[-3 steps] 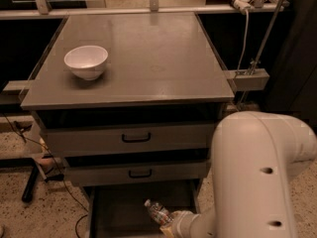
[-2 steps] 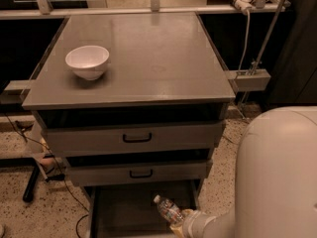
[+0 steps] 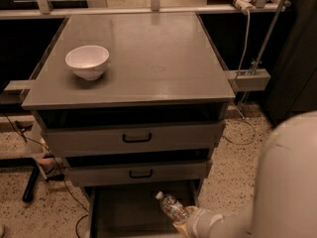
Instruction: Pick blue plastic bottle from bottom drawer and place on counter
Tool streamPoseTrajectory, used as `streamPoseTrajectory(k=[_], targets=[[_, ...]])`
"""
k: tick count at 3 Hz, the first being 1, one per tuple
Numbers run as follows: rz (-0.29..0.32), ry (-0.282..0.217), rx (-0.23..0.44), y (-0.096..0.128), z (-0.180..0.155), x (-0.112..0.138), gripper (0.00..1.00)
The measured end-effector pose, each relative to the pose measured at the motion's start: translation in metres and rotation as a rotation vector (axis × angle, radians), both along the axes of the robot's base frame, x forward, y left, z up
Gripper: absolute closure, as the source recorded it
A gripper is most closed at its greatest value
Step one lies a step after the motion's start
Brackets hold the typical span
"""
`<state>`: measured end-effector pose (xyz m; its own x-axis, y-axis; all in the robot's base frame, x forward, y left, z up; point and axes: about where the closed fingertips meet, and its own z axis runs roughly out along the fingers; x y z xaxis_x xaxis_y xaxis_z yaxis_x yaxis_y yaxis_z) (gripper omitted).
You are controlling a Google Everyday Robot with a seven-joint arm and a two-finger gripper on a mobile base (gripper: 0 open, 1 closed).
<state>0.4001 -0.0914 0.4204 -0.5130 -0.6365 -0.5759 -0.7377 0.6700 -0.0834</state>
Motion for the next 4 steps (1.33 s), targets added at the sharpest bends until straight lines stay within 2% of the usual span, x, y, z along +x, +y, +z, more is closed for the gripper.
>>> streamPoseTrajectory(k=[1,2,3,4], targets=[[0.001,-0.059,0.024,-0.013,0.052,-0.001,1.00],[0.019,-0.148,0.037,-0.017,0.119,0.005,1.00],[0.019,-0.149,0.037,-0.017,0.119,0.006,1.00],[-0.002,-0.209,0.048,-0.019,0.148,0.013,1.00]])
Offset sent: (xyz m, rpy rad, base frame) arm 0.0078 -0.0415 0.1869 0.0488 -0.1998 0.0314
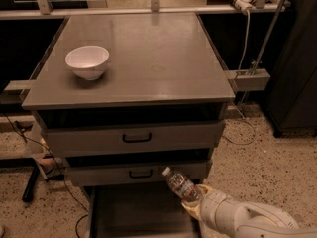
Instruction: Pick blue plastic bottle from bottom drawer and place on counter
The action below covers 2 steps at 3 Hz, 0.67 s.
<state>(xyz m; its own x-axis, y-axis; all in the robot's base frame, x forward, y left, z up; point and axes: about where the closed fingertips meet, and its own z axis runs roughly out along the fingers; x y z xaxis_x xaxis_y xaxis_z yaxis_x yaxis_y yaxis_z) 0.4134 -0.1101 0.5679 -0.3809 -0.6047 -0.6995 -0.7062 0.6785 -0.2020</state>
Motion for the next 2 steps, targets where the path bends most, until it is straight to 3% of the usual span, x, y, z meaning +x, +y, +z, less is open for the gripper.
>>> streamPoseTrajectory(k=[2], targets=[[-0.019,-0.125,-0.003,0.000,0.083,0.028,1.00]])
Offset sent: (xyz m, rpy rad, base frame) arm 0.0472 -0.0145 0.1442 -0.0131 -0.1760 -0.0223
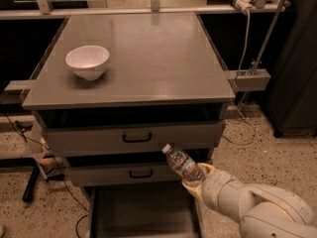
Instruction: Pick blue plastic bottle from bottom drawer and place on counter
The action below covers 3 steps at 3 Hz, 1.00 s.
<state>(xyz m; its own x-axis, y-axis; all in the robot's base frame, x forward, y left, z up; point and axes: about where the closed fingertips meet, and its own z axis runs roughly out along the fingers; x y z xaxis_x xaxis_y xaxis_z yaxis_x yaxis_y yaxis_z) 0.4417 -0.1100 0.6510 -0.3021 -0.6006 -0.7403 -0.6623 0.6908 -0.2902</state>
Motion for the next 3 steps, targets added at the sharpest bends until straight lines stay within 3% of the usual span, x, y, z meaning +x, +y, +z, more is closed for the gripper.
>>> streamPoseTrajectory(k=[1,2,3], targets=[[-0.001,-0.040,-0.029,-0.001,0.035,0.019,1.00],[-0.002,-0.041,-0.029,-0.001,0.035,0.019,1.00],[-0.025,-0.098,-0.062,-0.012,0.072,0.033,1.00]])
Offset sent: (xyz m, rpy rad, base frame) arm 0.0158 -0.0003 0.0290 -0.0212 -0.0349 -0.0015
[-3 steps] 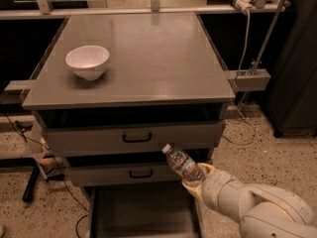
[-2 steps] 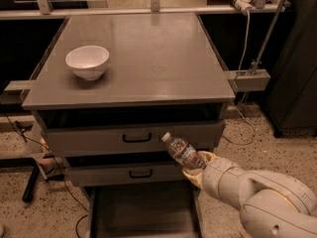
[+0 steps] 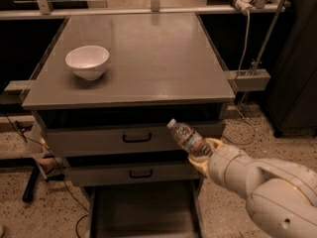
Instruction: Pick blue plastic bottle from bottom drawer and place on counter
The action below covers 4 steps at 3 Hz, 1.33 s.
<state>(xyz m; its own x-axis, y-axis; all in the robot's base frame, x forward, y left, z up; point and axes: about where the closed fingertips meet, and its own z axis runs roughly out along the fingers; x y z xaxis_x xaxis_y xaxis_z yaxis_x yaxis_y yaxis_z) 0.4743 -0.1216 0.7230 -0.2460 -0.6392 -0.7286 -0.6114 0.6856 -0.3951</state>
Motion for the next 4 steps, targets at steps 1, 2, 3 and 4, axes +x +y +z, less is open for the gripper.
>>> streamPoseTrajectory(k=[1,2,3,4], targets=[[-0.028,-0.069,-0.049,-0.012,0.054,0.022,1.00],[-0.047,-0.107,-0.103,-0.021,0.095,0.038,1.00],[-0.067,-0.137,-0.159,-0.030,0.141,0.060,1.00],[-0.067,-0.137,-0.159,-0.030,0.141,0.060,1.00]])
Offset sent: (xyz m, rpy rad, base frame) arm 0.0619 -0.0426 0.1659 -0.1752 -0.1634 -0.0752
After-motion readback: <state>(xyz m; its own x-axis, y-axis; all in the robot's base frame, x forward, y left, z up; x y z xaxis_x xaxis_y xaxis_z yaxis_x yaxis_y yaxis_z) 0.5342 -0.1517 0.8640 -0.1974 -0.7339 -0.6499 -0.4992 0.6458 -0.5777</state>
